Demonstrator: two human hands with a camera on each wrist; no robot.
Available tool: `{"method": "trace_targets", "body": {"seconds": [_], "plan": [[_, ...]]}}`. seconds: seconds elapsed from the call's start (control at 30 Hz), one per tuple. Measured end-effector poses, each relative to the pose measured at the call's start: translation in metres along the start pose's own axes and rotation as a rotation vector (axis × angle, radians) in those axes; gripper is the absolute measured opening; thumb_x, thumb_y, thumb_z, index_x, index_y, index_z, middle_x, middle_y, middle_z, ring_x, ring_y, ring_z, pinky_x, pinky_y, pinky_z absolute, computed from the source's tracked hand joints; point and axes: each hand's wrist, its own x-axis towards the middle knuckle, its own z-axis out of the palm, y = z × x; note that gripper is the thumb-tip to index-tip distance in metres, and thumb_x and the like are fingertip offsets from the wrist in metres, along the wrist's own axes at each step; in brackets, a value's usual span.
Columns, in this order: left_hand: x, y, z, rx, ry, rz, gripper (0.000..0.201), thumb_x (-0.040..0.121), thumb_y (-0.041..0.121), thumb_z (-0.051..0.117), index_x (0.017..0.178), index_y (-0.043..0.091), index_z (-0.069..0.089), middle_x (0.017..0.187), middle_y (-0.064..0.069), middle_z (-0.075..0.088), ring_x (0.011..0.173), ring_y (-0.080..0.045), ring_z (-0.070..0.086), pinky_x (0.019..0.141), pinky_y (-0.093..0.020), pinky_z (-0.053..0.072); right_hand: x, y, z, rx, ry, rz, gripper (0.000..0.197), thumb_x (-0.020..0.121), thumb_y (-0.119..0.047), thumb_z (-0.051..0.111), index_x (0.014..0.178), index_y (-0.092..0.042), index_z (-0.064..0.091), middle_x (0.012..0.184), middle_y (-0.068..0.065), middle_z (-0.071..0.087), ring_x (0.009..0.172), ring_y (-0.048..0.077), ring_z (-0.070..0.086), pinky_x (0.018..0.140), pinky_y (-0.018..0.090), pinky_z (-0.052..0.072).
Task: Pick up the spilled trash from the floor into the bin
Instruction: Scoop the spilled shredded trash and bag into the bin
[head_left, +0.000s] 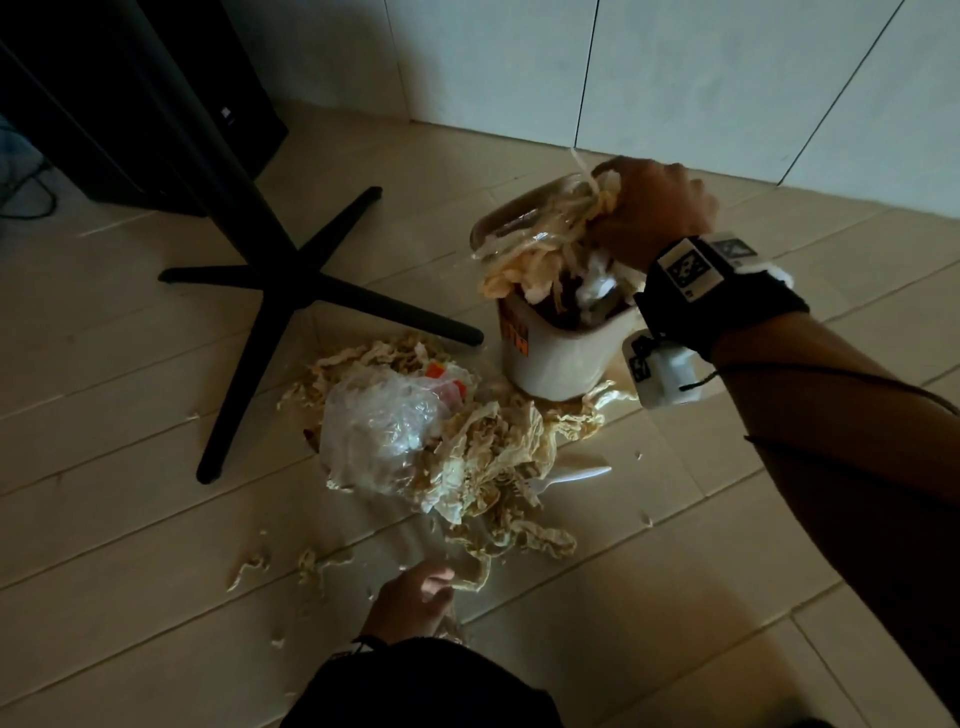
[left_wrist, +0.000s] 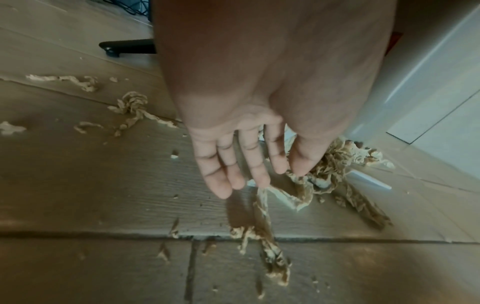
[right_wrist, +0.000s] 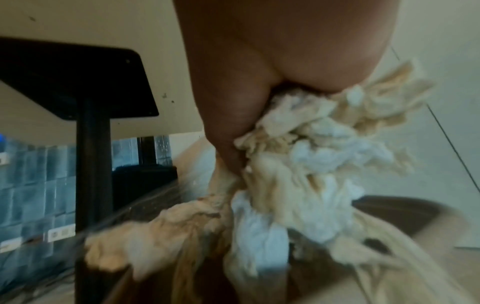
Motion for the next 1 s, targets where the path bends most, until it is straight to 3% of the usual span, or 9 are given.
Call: {"method": "trace_targets", "body": {"seconds": [0.13, 0.2, 0.3, 0.4, 0.5, 0.63, 0.7, 0.8, 1.0], "plan": [[-0.003, -0.007, 0.000, 0.063, 0.004, -0.013, 0.015, 0.088, 0.034, 0.064, 0.091, 0.045, 0.055, 0.094, 0.018, 0.067, 0.087, 0.004, 0.065, 0.080, -0.011, 0.047, 0.010, 0.008, 0.027, -0.129, -0.095, -0.034, 0.053, 0.083, -0.035, 0.069, 0.132, -0.028, 0.051, 0.127, 0.014, 0.059, 0.115, 0.040, 0.057, 0.087, 0.046, 0.043], [-0.004, -0.009, -0.002, 0.073, -0.004, -0.019, 0.014, 0.089, 0.035, 0.062, 0.089, 0.046, 0.054, 0.094, 0.019, 0.067, 0.091, 0.001, 0.065, 0.083, -0.016, 0.048, 0.010, 0.009, 0.037, -0.167, -0.136, -0.049, 0.061, 0.080, -0.044, 0.069, 0.135, -0.028, 0.047, 0.133, 0.014, 0.055, 0.117, 0.040, 0.056, 0.090, 0.049, 0.046], [-0.006, -0.010, -0.005, 0.080, -0.012, -0.018, 0.015, 0.090, 0.033, 0.062, 0.091, 0.046, 0.054, 0.096, 0.017, 0.066, 0.094, -0.002, 0.066, 0.086, -0.018, 0.049, 0.008, 0.011, 0.040, -0.178, -0.266, -0.022, 0.092, 0.060, -0.062, 0.073, 0.139, -0.034, 0.038, 0.142, 0.013, 0.043, 0.121, 0.044, 0.052, 0.093, 0.055, 0.047], [-0.007, -0.009, -0.004, 0.080, -0.019, -0.020, 0.016, 0.089, 0.030, 0.064, 0.094, 0.043, 0.054, 0.101, 0.011, 0.068, 0.095, -0.006, 0.067, 0.087, -0.020, 0.050, 0.011, 0.008, 0.041, -0.182, -0.340, -0.022, 0.094, 0.063, -0.053, 0.075, 0.144, -0.038, 0.031, 0.147, 0.014, 0.034, 0.131, 0.047, 0.037, 0.101, 0.061, 0.038], [-0.005, -0.007, -0.003, 0.124, -0.002, -0.018, 0.020, 0.087, 0.032, 0.065, 0.090, 0.047, 0.053, 0.105, 0.011, 0.067, 0.094, -0.007, 0.065, 0.087, -0.022, 0.050, 0.016, 0.004, 0.042, -0.158, -0.364, -0.053, 0.088, 0.072, -0.044, 0.075, 0.148, -0.036, 0.030, 0.153, 0.013, 0.030, 0.138, 0.045, 0.029, 0.109, 0.060, 0.032], [0.002, 0.002, 0.001, 0.199, 0.023, 0.056, 0.018, 0.087, 0.032, 0.063, 0.104, 0.037, 0.063, 0.110, 0.008, 0.064, 0.103, -0.008, 0.061, 0.088, -0.021, 0.045, 0.012, 0.004, 0.037, 0.043, -0.198, -0.124, 0.062, 0.086, -0.036, 0.064, 0.143, -0.030, 0.042, 0.152, 0.010, 0.036, 0.139, 0.033, 0.035, 0.111, 0.046, 0.033], [0.008, 0.008, 0.003, 0.247, 0.047, 0.095, 0.026, 0.085, 0.035, 0.059, 0.111, 0.030, 0.065, 0.111, 0.004, 0.062, 0.105, -0.015, 0.059, 0.091, -0.026, 0.045, 0.002, 0.005, 0.033, 0.153, -0.048, -0.195, 0.045, 0.092, -0.027, 0.058, 0.136, -0.025, 0.053, 0.141, 0.008, 0.047, 0.131, 0.025, 0.045, 0.102, 0.033, 0.038], [0.015, 0.018, 0.005, 0.290, 0.110, 0.156, 0.029, 0.084, 0.035, 0.054, 0.112, 0.033, 0.061, 0.116, 0.004, 0.058, 0.106, -0.019, 0.054, 0.090, -0.036, 0.049, -0.019, 0.001, 0.034, 0.292, 0.140, -0.304, 0.033, 0.094, -0.013, 0.050, 0.121, -0.021, 0.065, 0.122, 0.002, 0.060, 0.108, 0.015, 0.059, 0.088, 0.018, 0.037], [0.026, 0.059, 0.007, 0.356, 0.380, 0.484, 0.023, 0.081, 0.019, 0.064, 0.102, 0.028, 0.064, 0.109, 0.007, 0.060, 0.104, -0.017, 0.051, 0.081, -0.029, 0.052, -0.082, 0.000, 0.074, 0.404, 0.204, -0.537, 0.023, 0.092, -0.016, 0.050, 0.098, -0.016, 0.072, 0.107, 0.001, 0.065, 0.088, 0.007, 0.056, 0.075, 0.018, 0.041]]}}
